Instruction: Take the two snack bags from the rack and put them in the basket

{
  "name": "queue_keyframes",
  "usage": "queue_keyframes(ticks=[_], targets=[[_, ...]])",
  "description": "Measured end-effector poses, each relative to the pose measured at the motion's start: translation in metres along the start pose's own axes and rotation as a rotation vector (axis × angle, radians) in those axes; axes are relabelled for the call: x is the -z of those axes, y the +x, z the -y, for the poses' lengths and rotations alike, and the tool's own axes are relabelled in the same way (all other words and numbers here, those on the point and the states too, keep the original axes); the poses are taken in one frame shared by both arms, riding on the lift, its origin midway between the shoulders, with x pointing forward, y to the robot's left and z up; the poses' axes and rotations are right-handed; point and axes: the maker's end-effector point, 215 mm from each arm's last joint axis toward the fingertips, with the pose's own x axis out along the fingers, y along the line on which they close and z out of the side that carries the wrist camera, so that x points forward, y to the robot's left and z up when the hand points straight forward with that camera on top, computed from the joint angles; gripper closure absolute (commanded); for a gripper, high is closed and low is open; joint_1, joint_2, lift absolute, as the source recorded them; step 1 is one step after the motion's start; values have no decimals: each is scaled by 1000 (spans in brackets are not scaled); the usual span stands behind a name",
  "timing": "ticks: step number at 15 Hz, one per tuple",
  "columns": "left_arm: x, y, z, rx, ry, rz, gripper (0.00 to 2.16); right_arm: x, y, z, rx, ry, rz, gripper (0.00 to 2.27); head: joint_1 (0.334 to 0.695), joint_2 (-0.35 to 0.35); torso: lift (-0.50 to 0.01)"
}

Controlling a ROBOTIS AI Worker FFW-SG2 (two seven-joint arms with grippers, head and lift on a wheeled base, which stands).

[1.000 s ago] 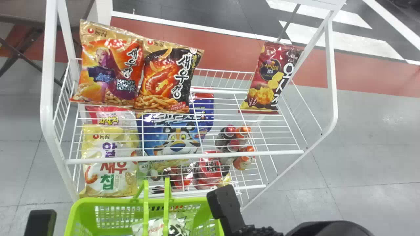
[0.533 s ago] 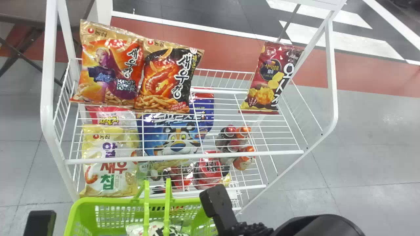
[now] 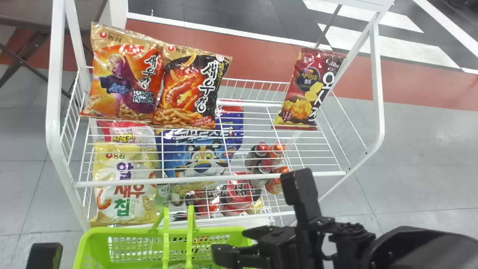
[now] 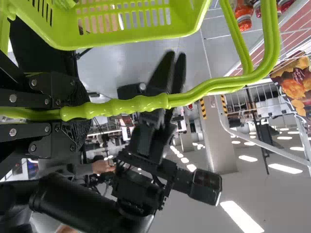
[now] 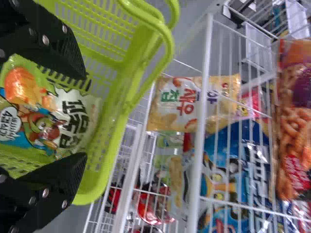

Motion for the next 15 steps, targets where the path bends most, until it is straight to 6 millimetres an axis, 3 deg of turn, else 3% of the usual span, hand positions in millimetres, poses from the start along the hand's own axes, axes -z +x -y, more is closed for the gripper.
queue_keyframes(ticks=[3, 5, 6, 8, 11, 15], targets=[[2, 0, -3, -12, -1, -5, 1771, -27, -3, 6, 18, -16, 51, 87, 695, -350, -11], [4, 2, -6, -24, 3, -15, 1771, -28, 4, 3, 8, -16, 51, 87, 695, -350, -11], [4, 4, -7, -31, 8, -22, 1771, -43, 10, 1, -2, -30, 101, 87, 695, -350, -11], [5, 6, -9, -28, 0, -31, 1771, -97, 19, -9, -14, -93, 272, 87, 695, -350, -11], [6, 7, -7, -11, -14, -37, 1771, -175, 24, -27, -23, -192, 505, 87, 695, -255, -11], [8, 6, -5, -5, -23, -44, 1771, -236, 40, -54, -66, -225, 702, 90, 695, -188, -11]])
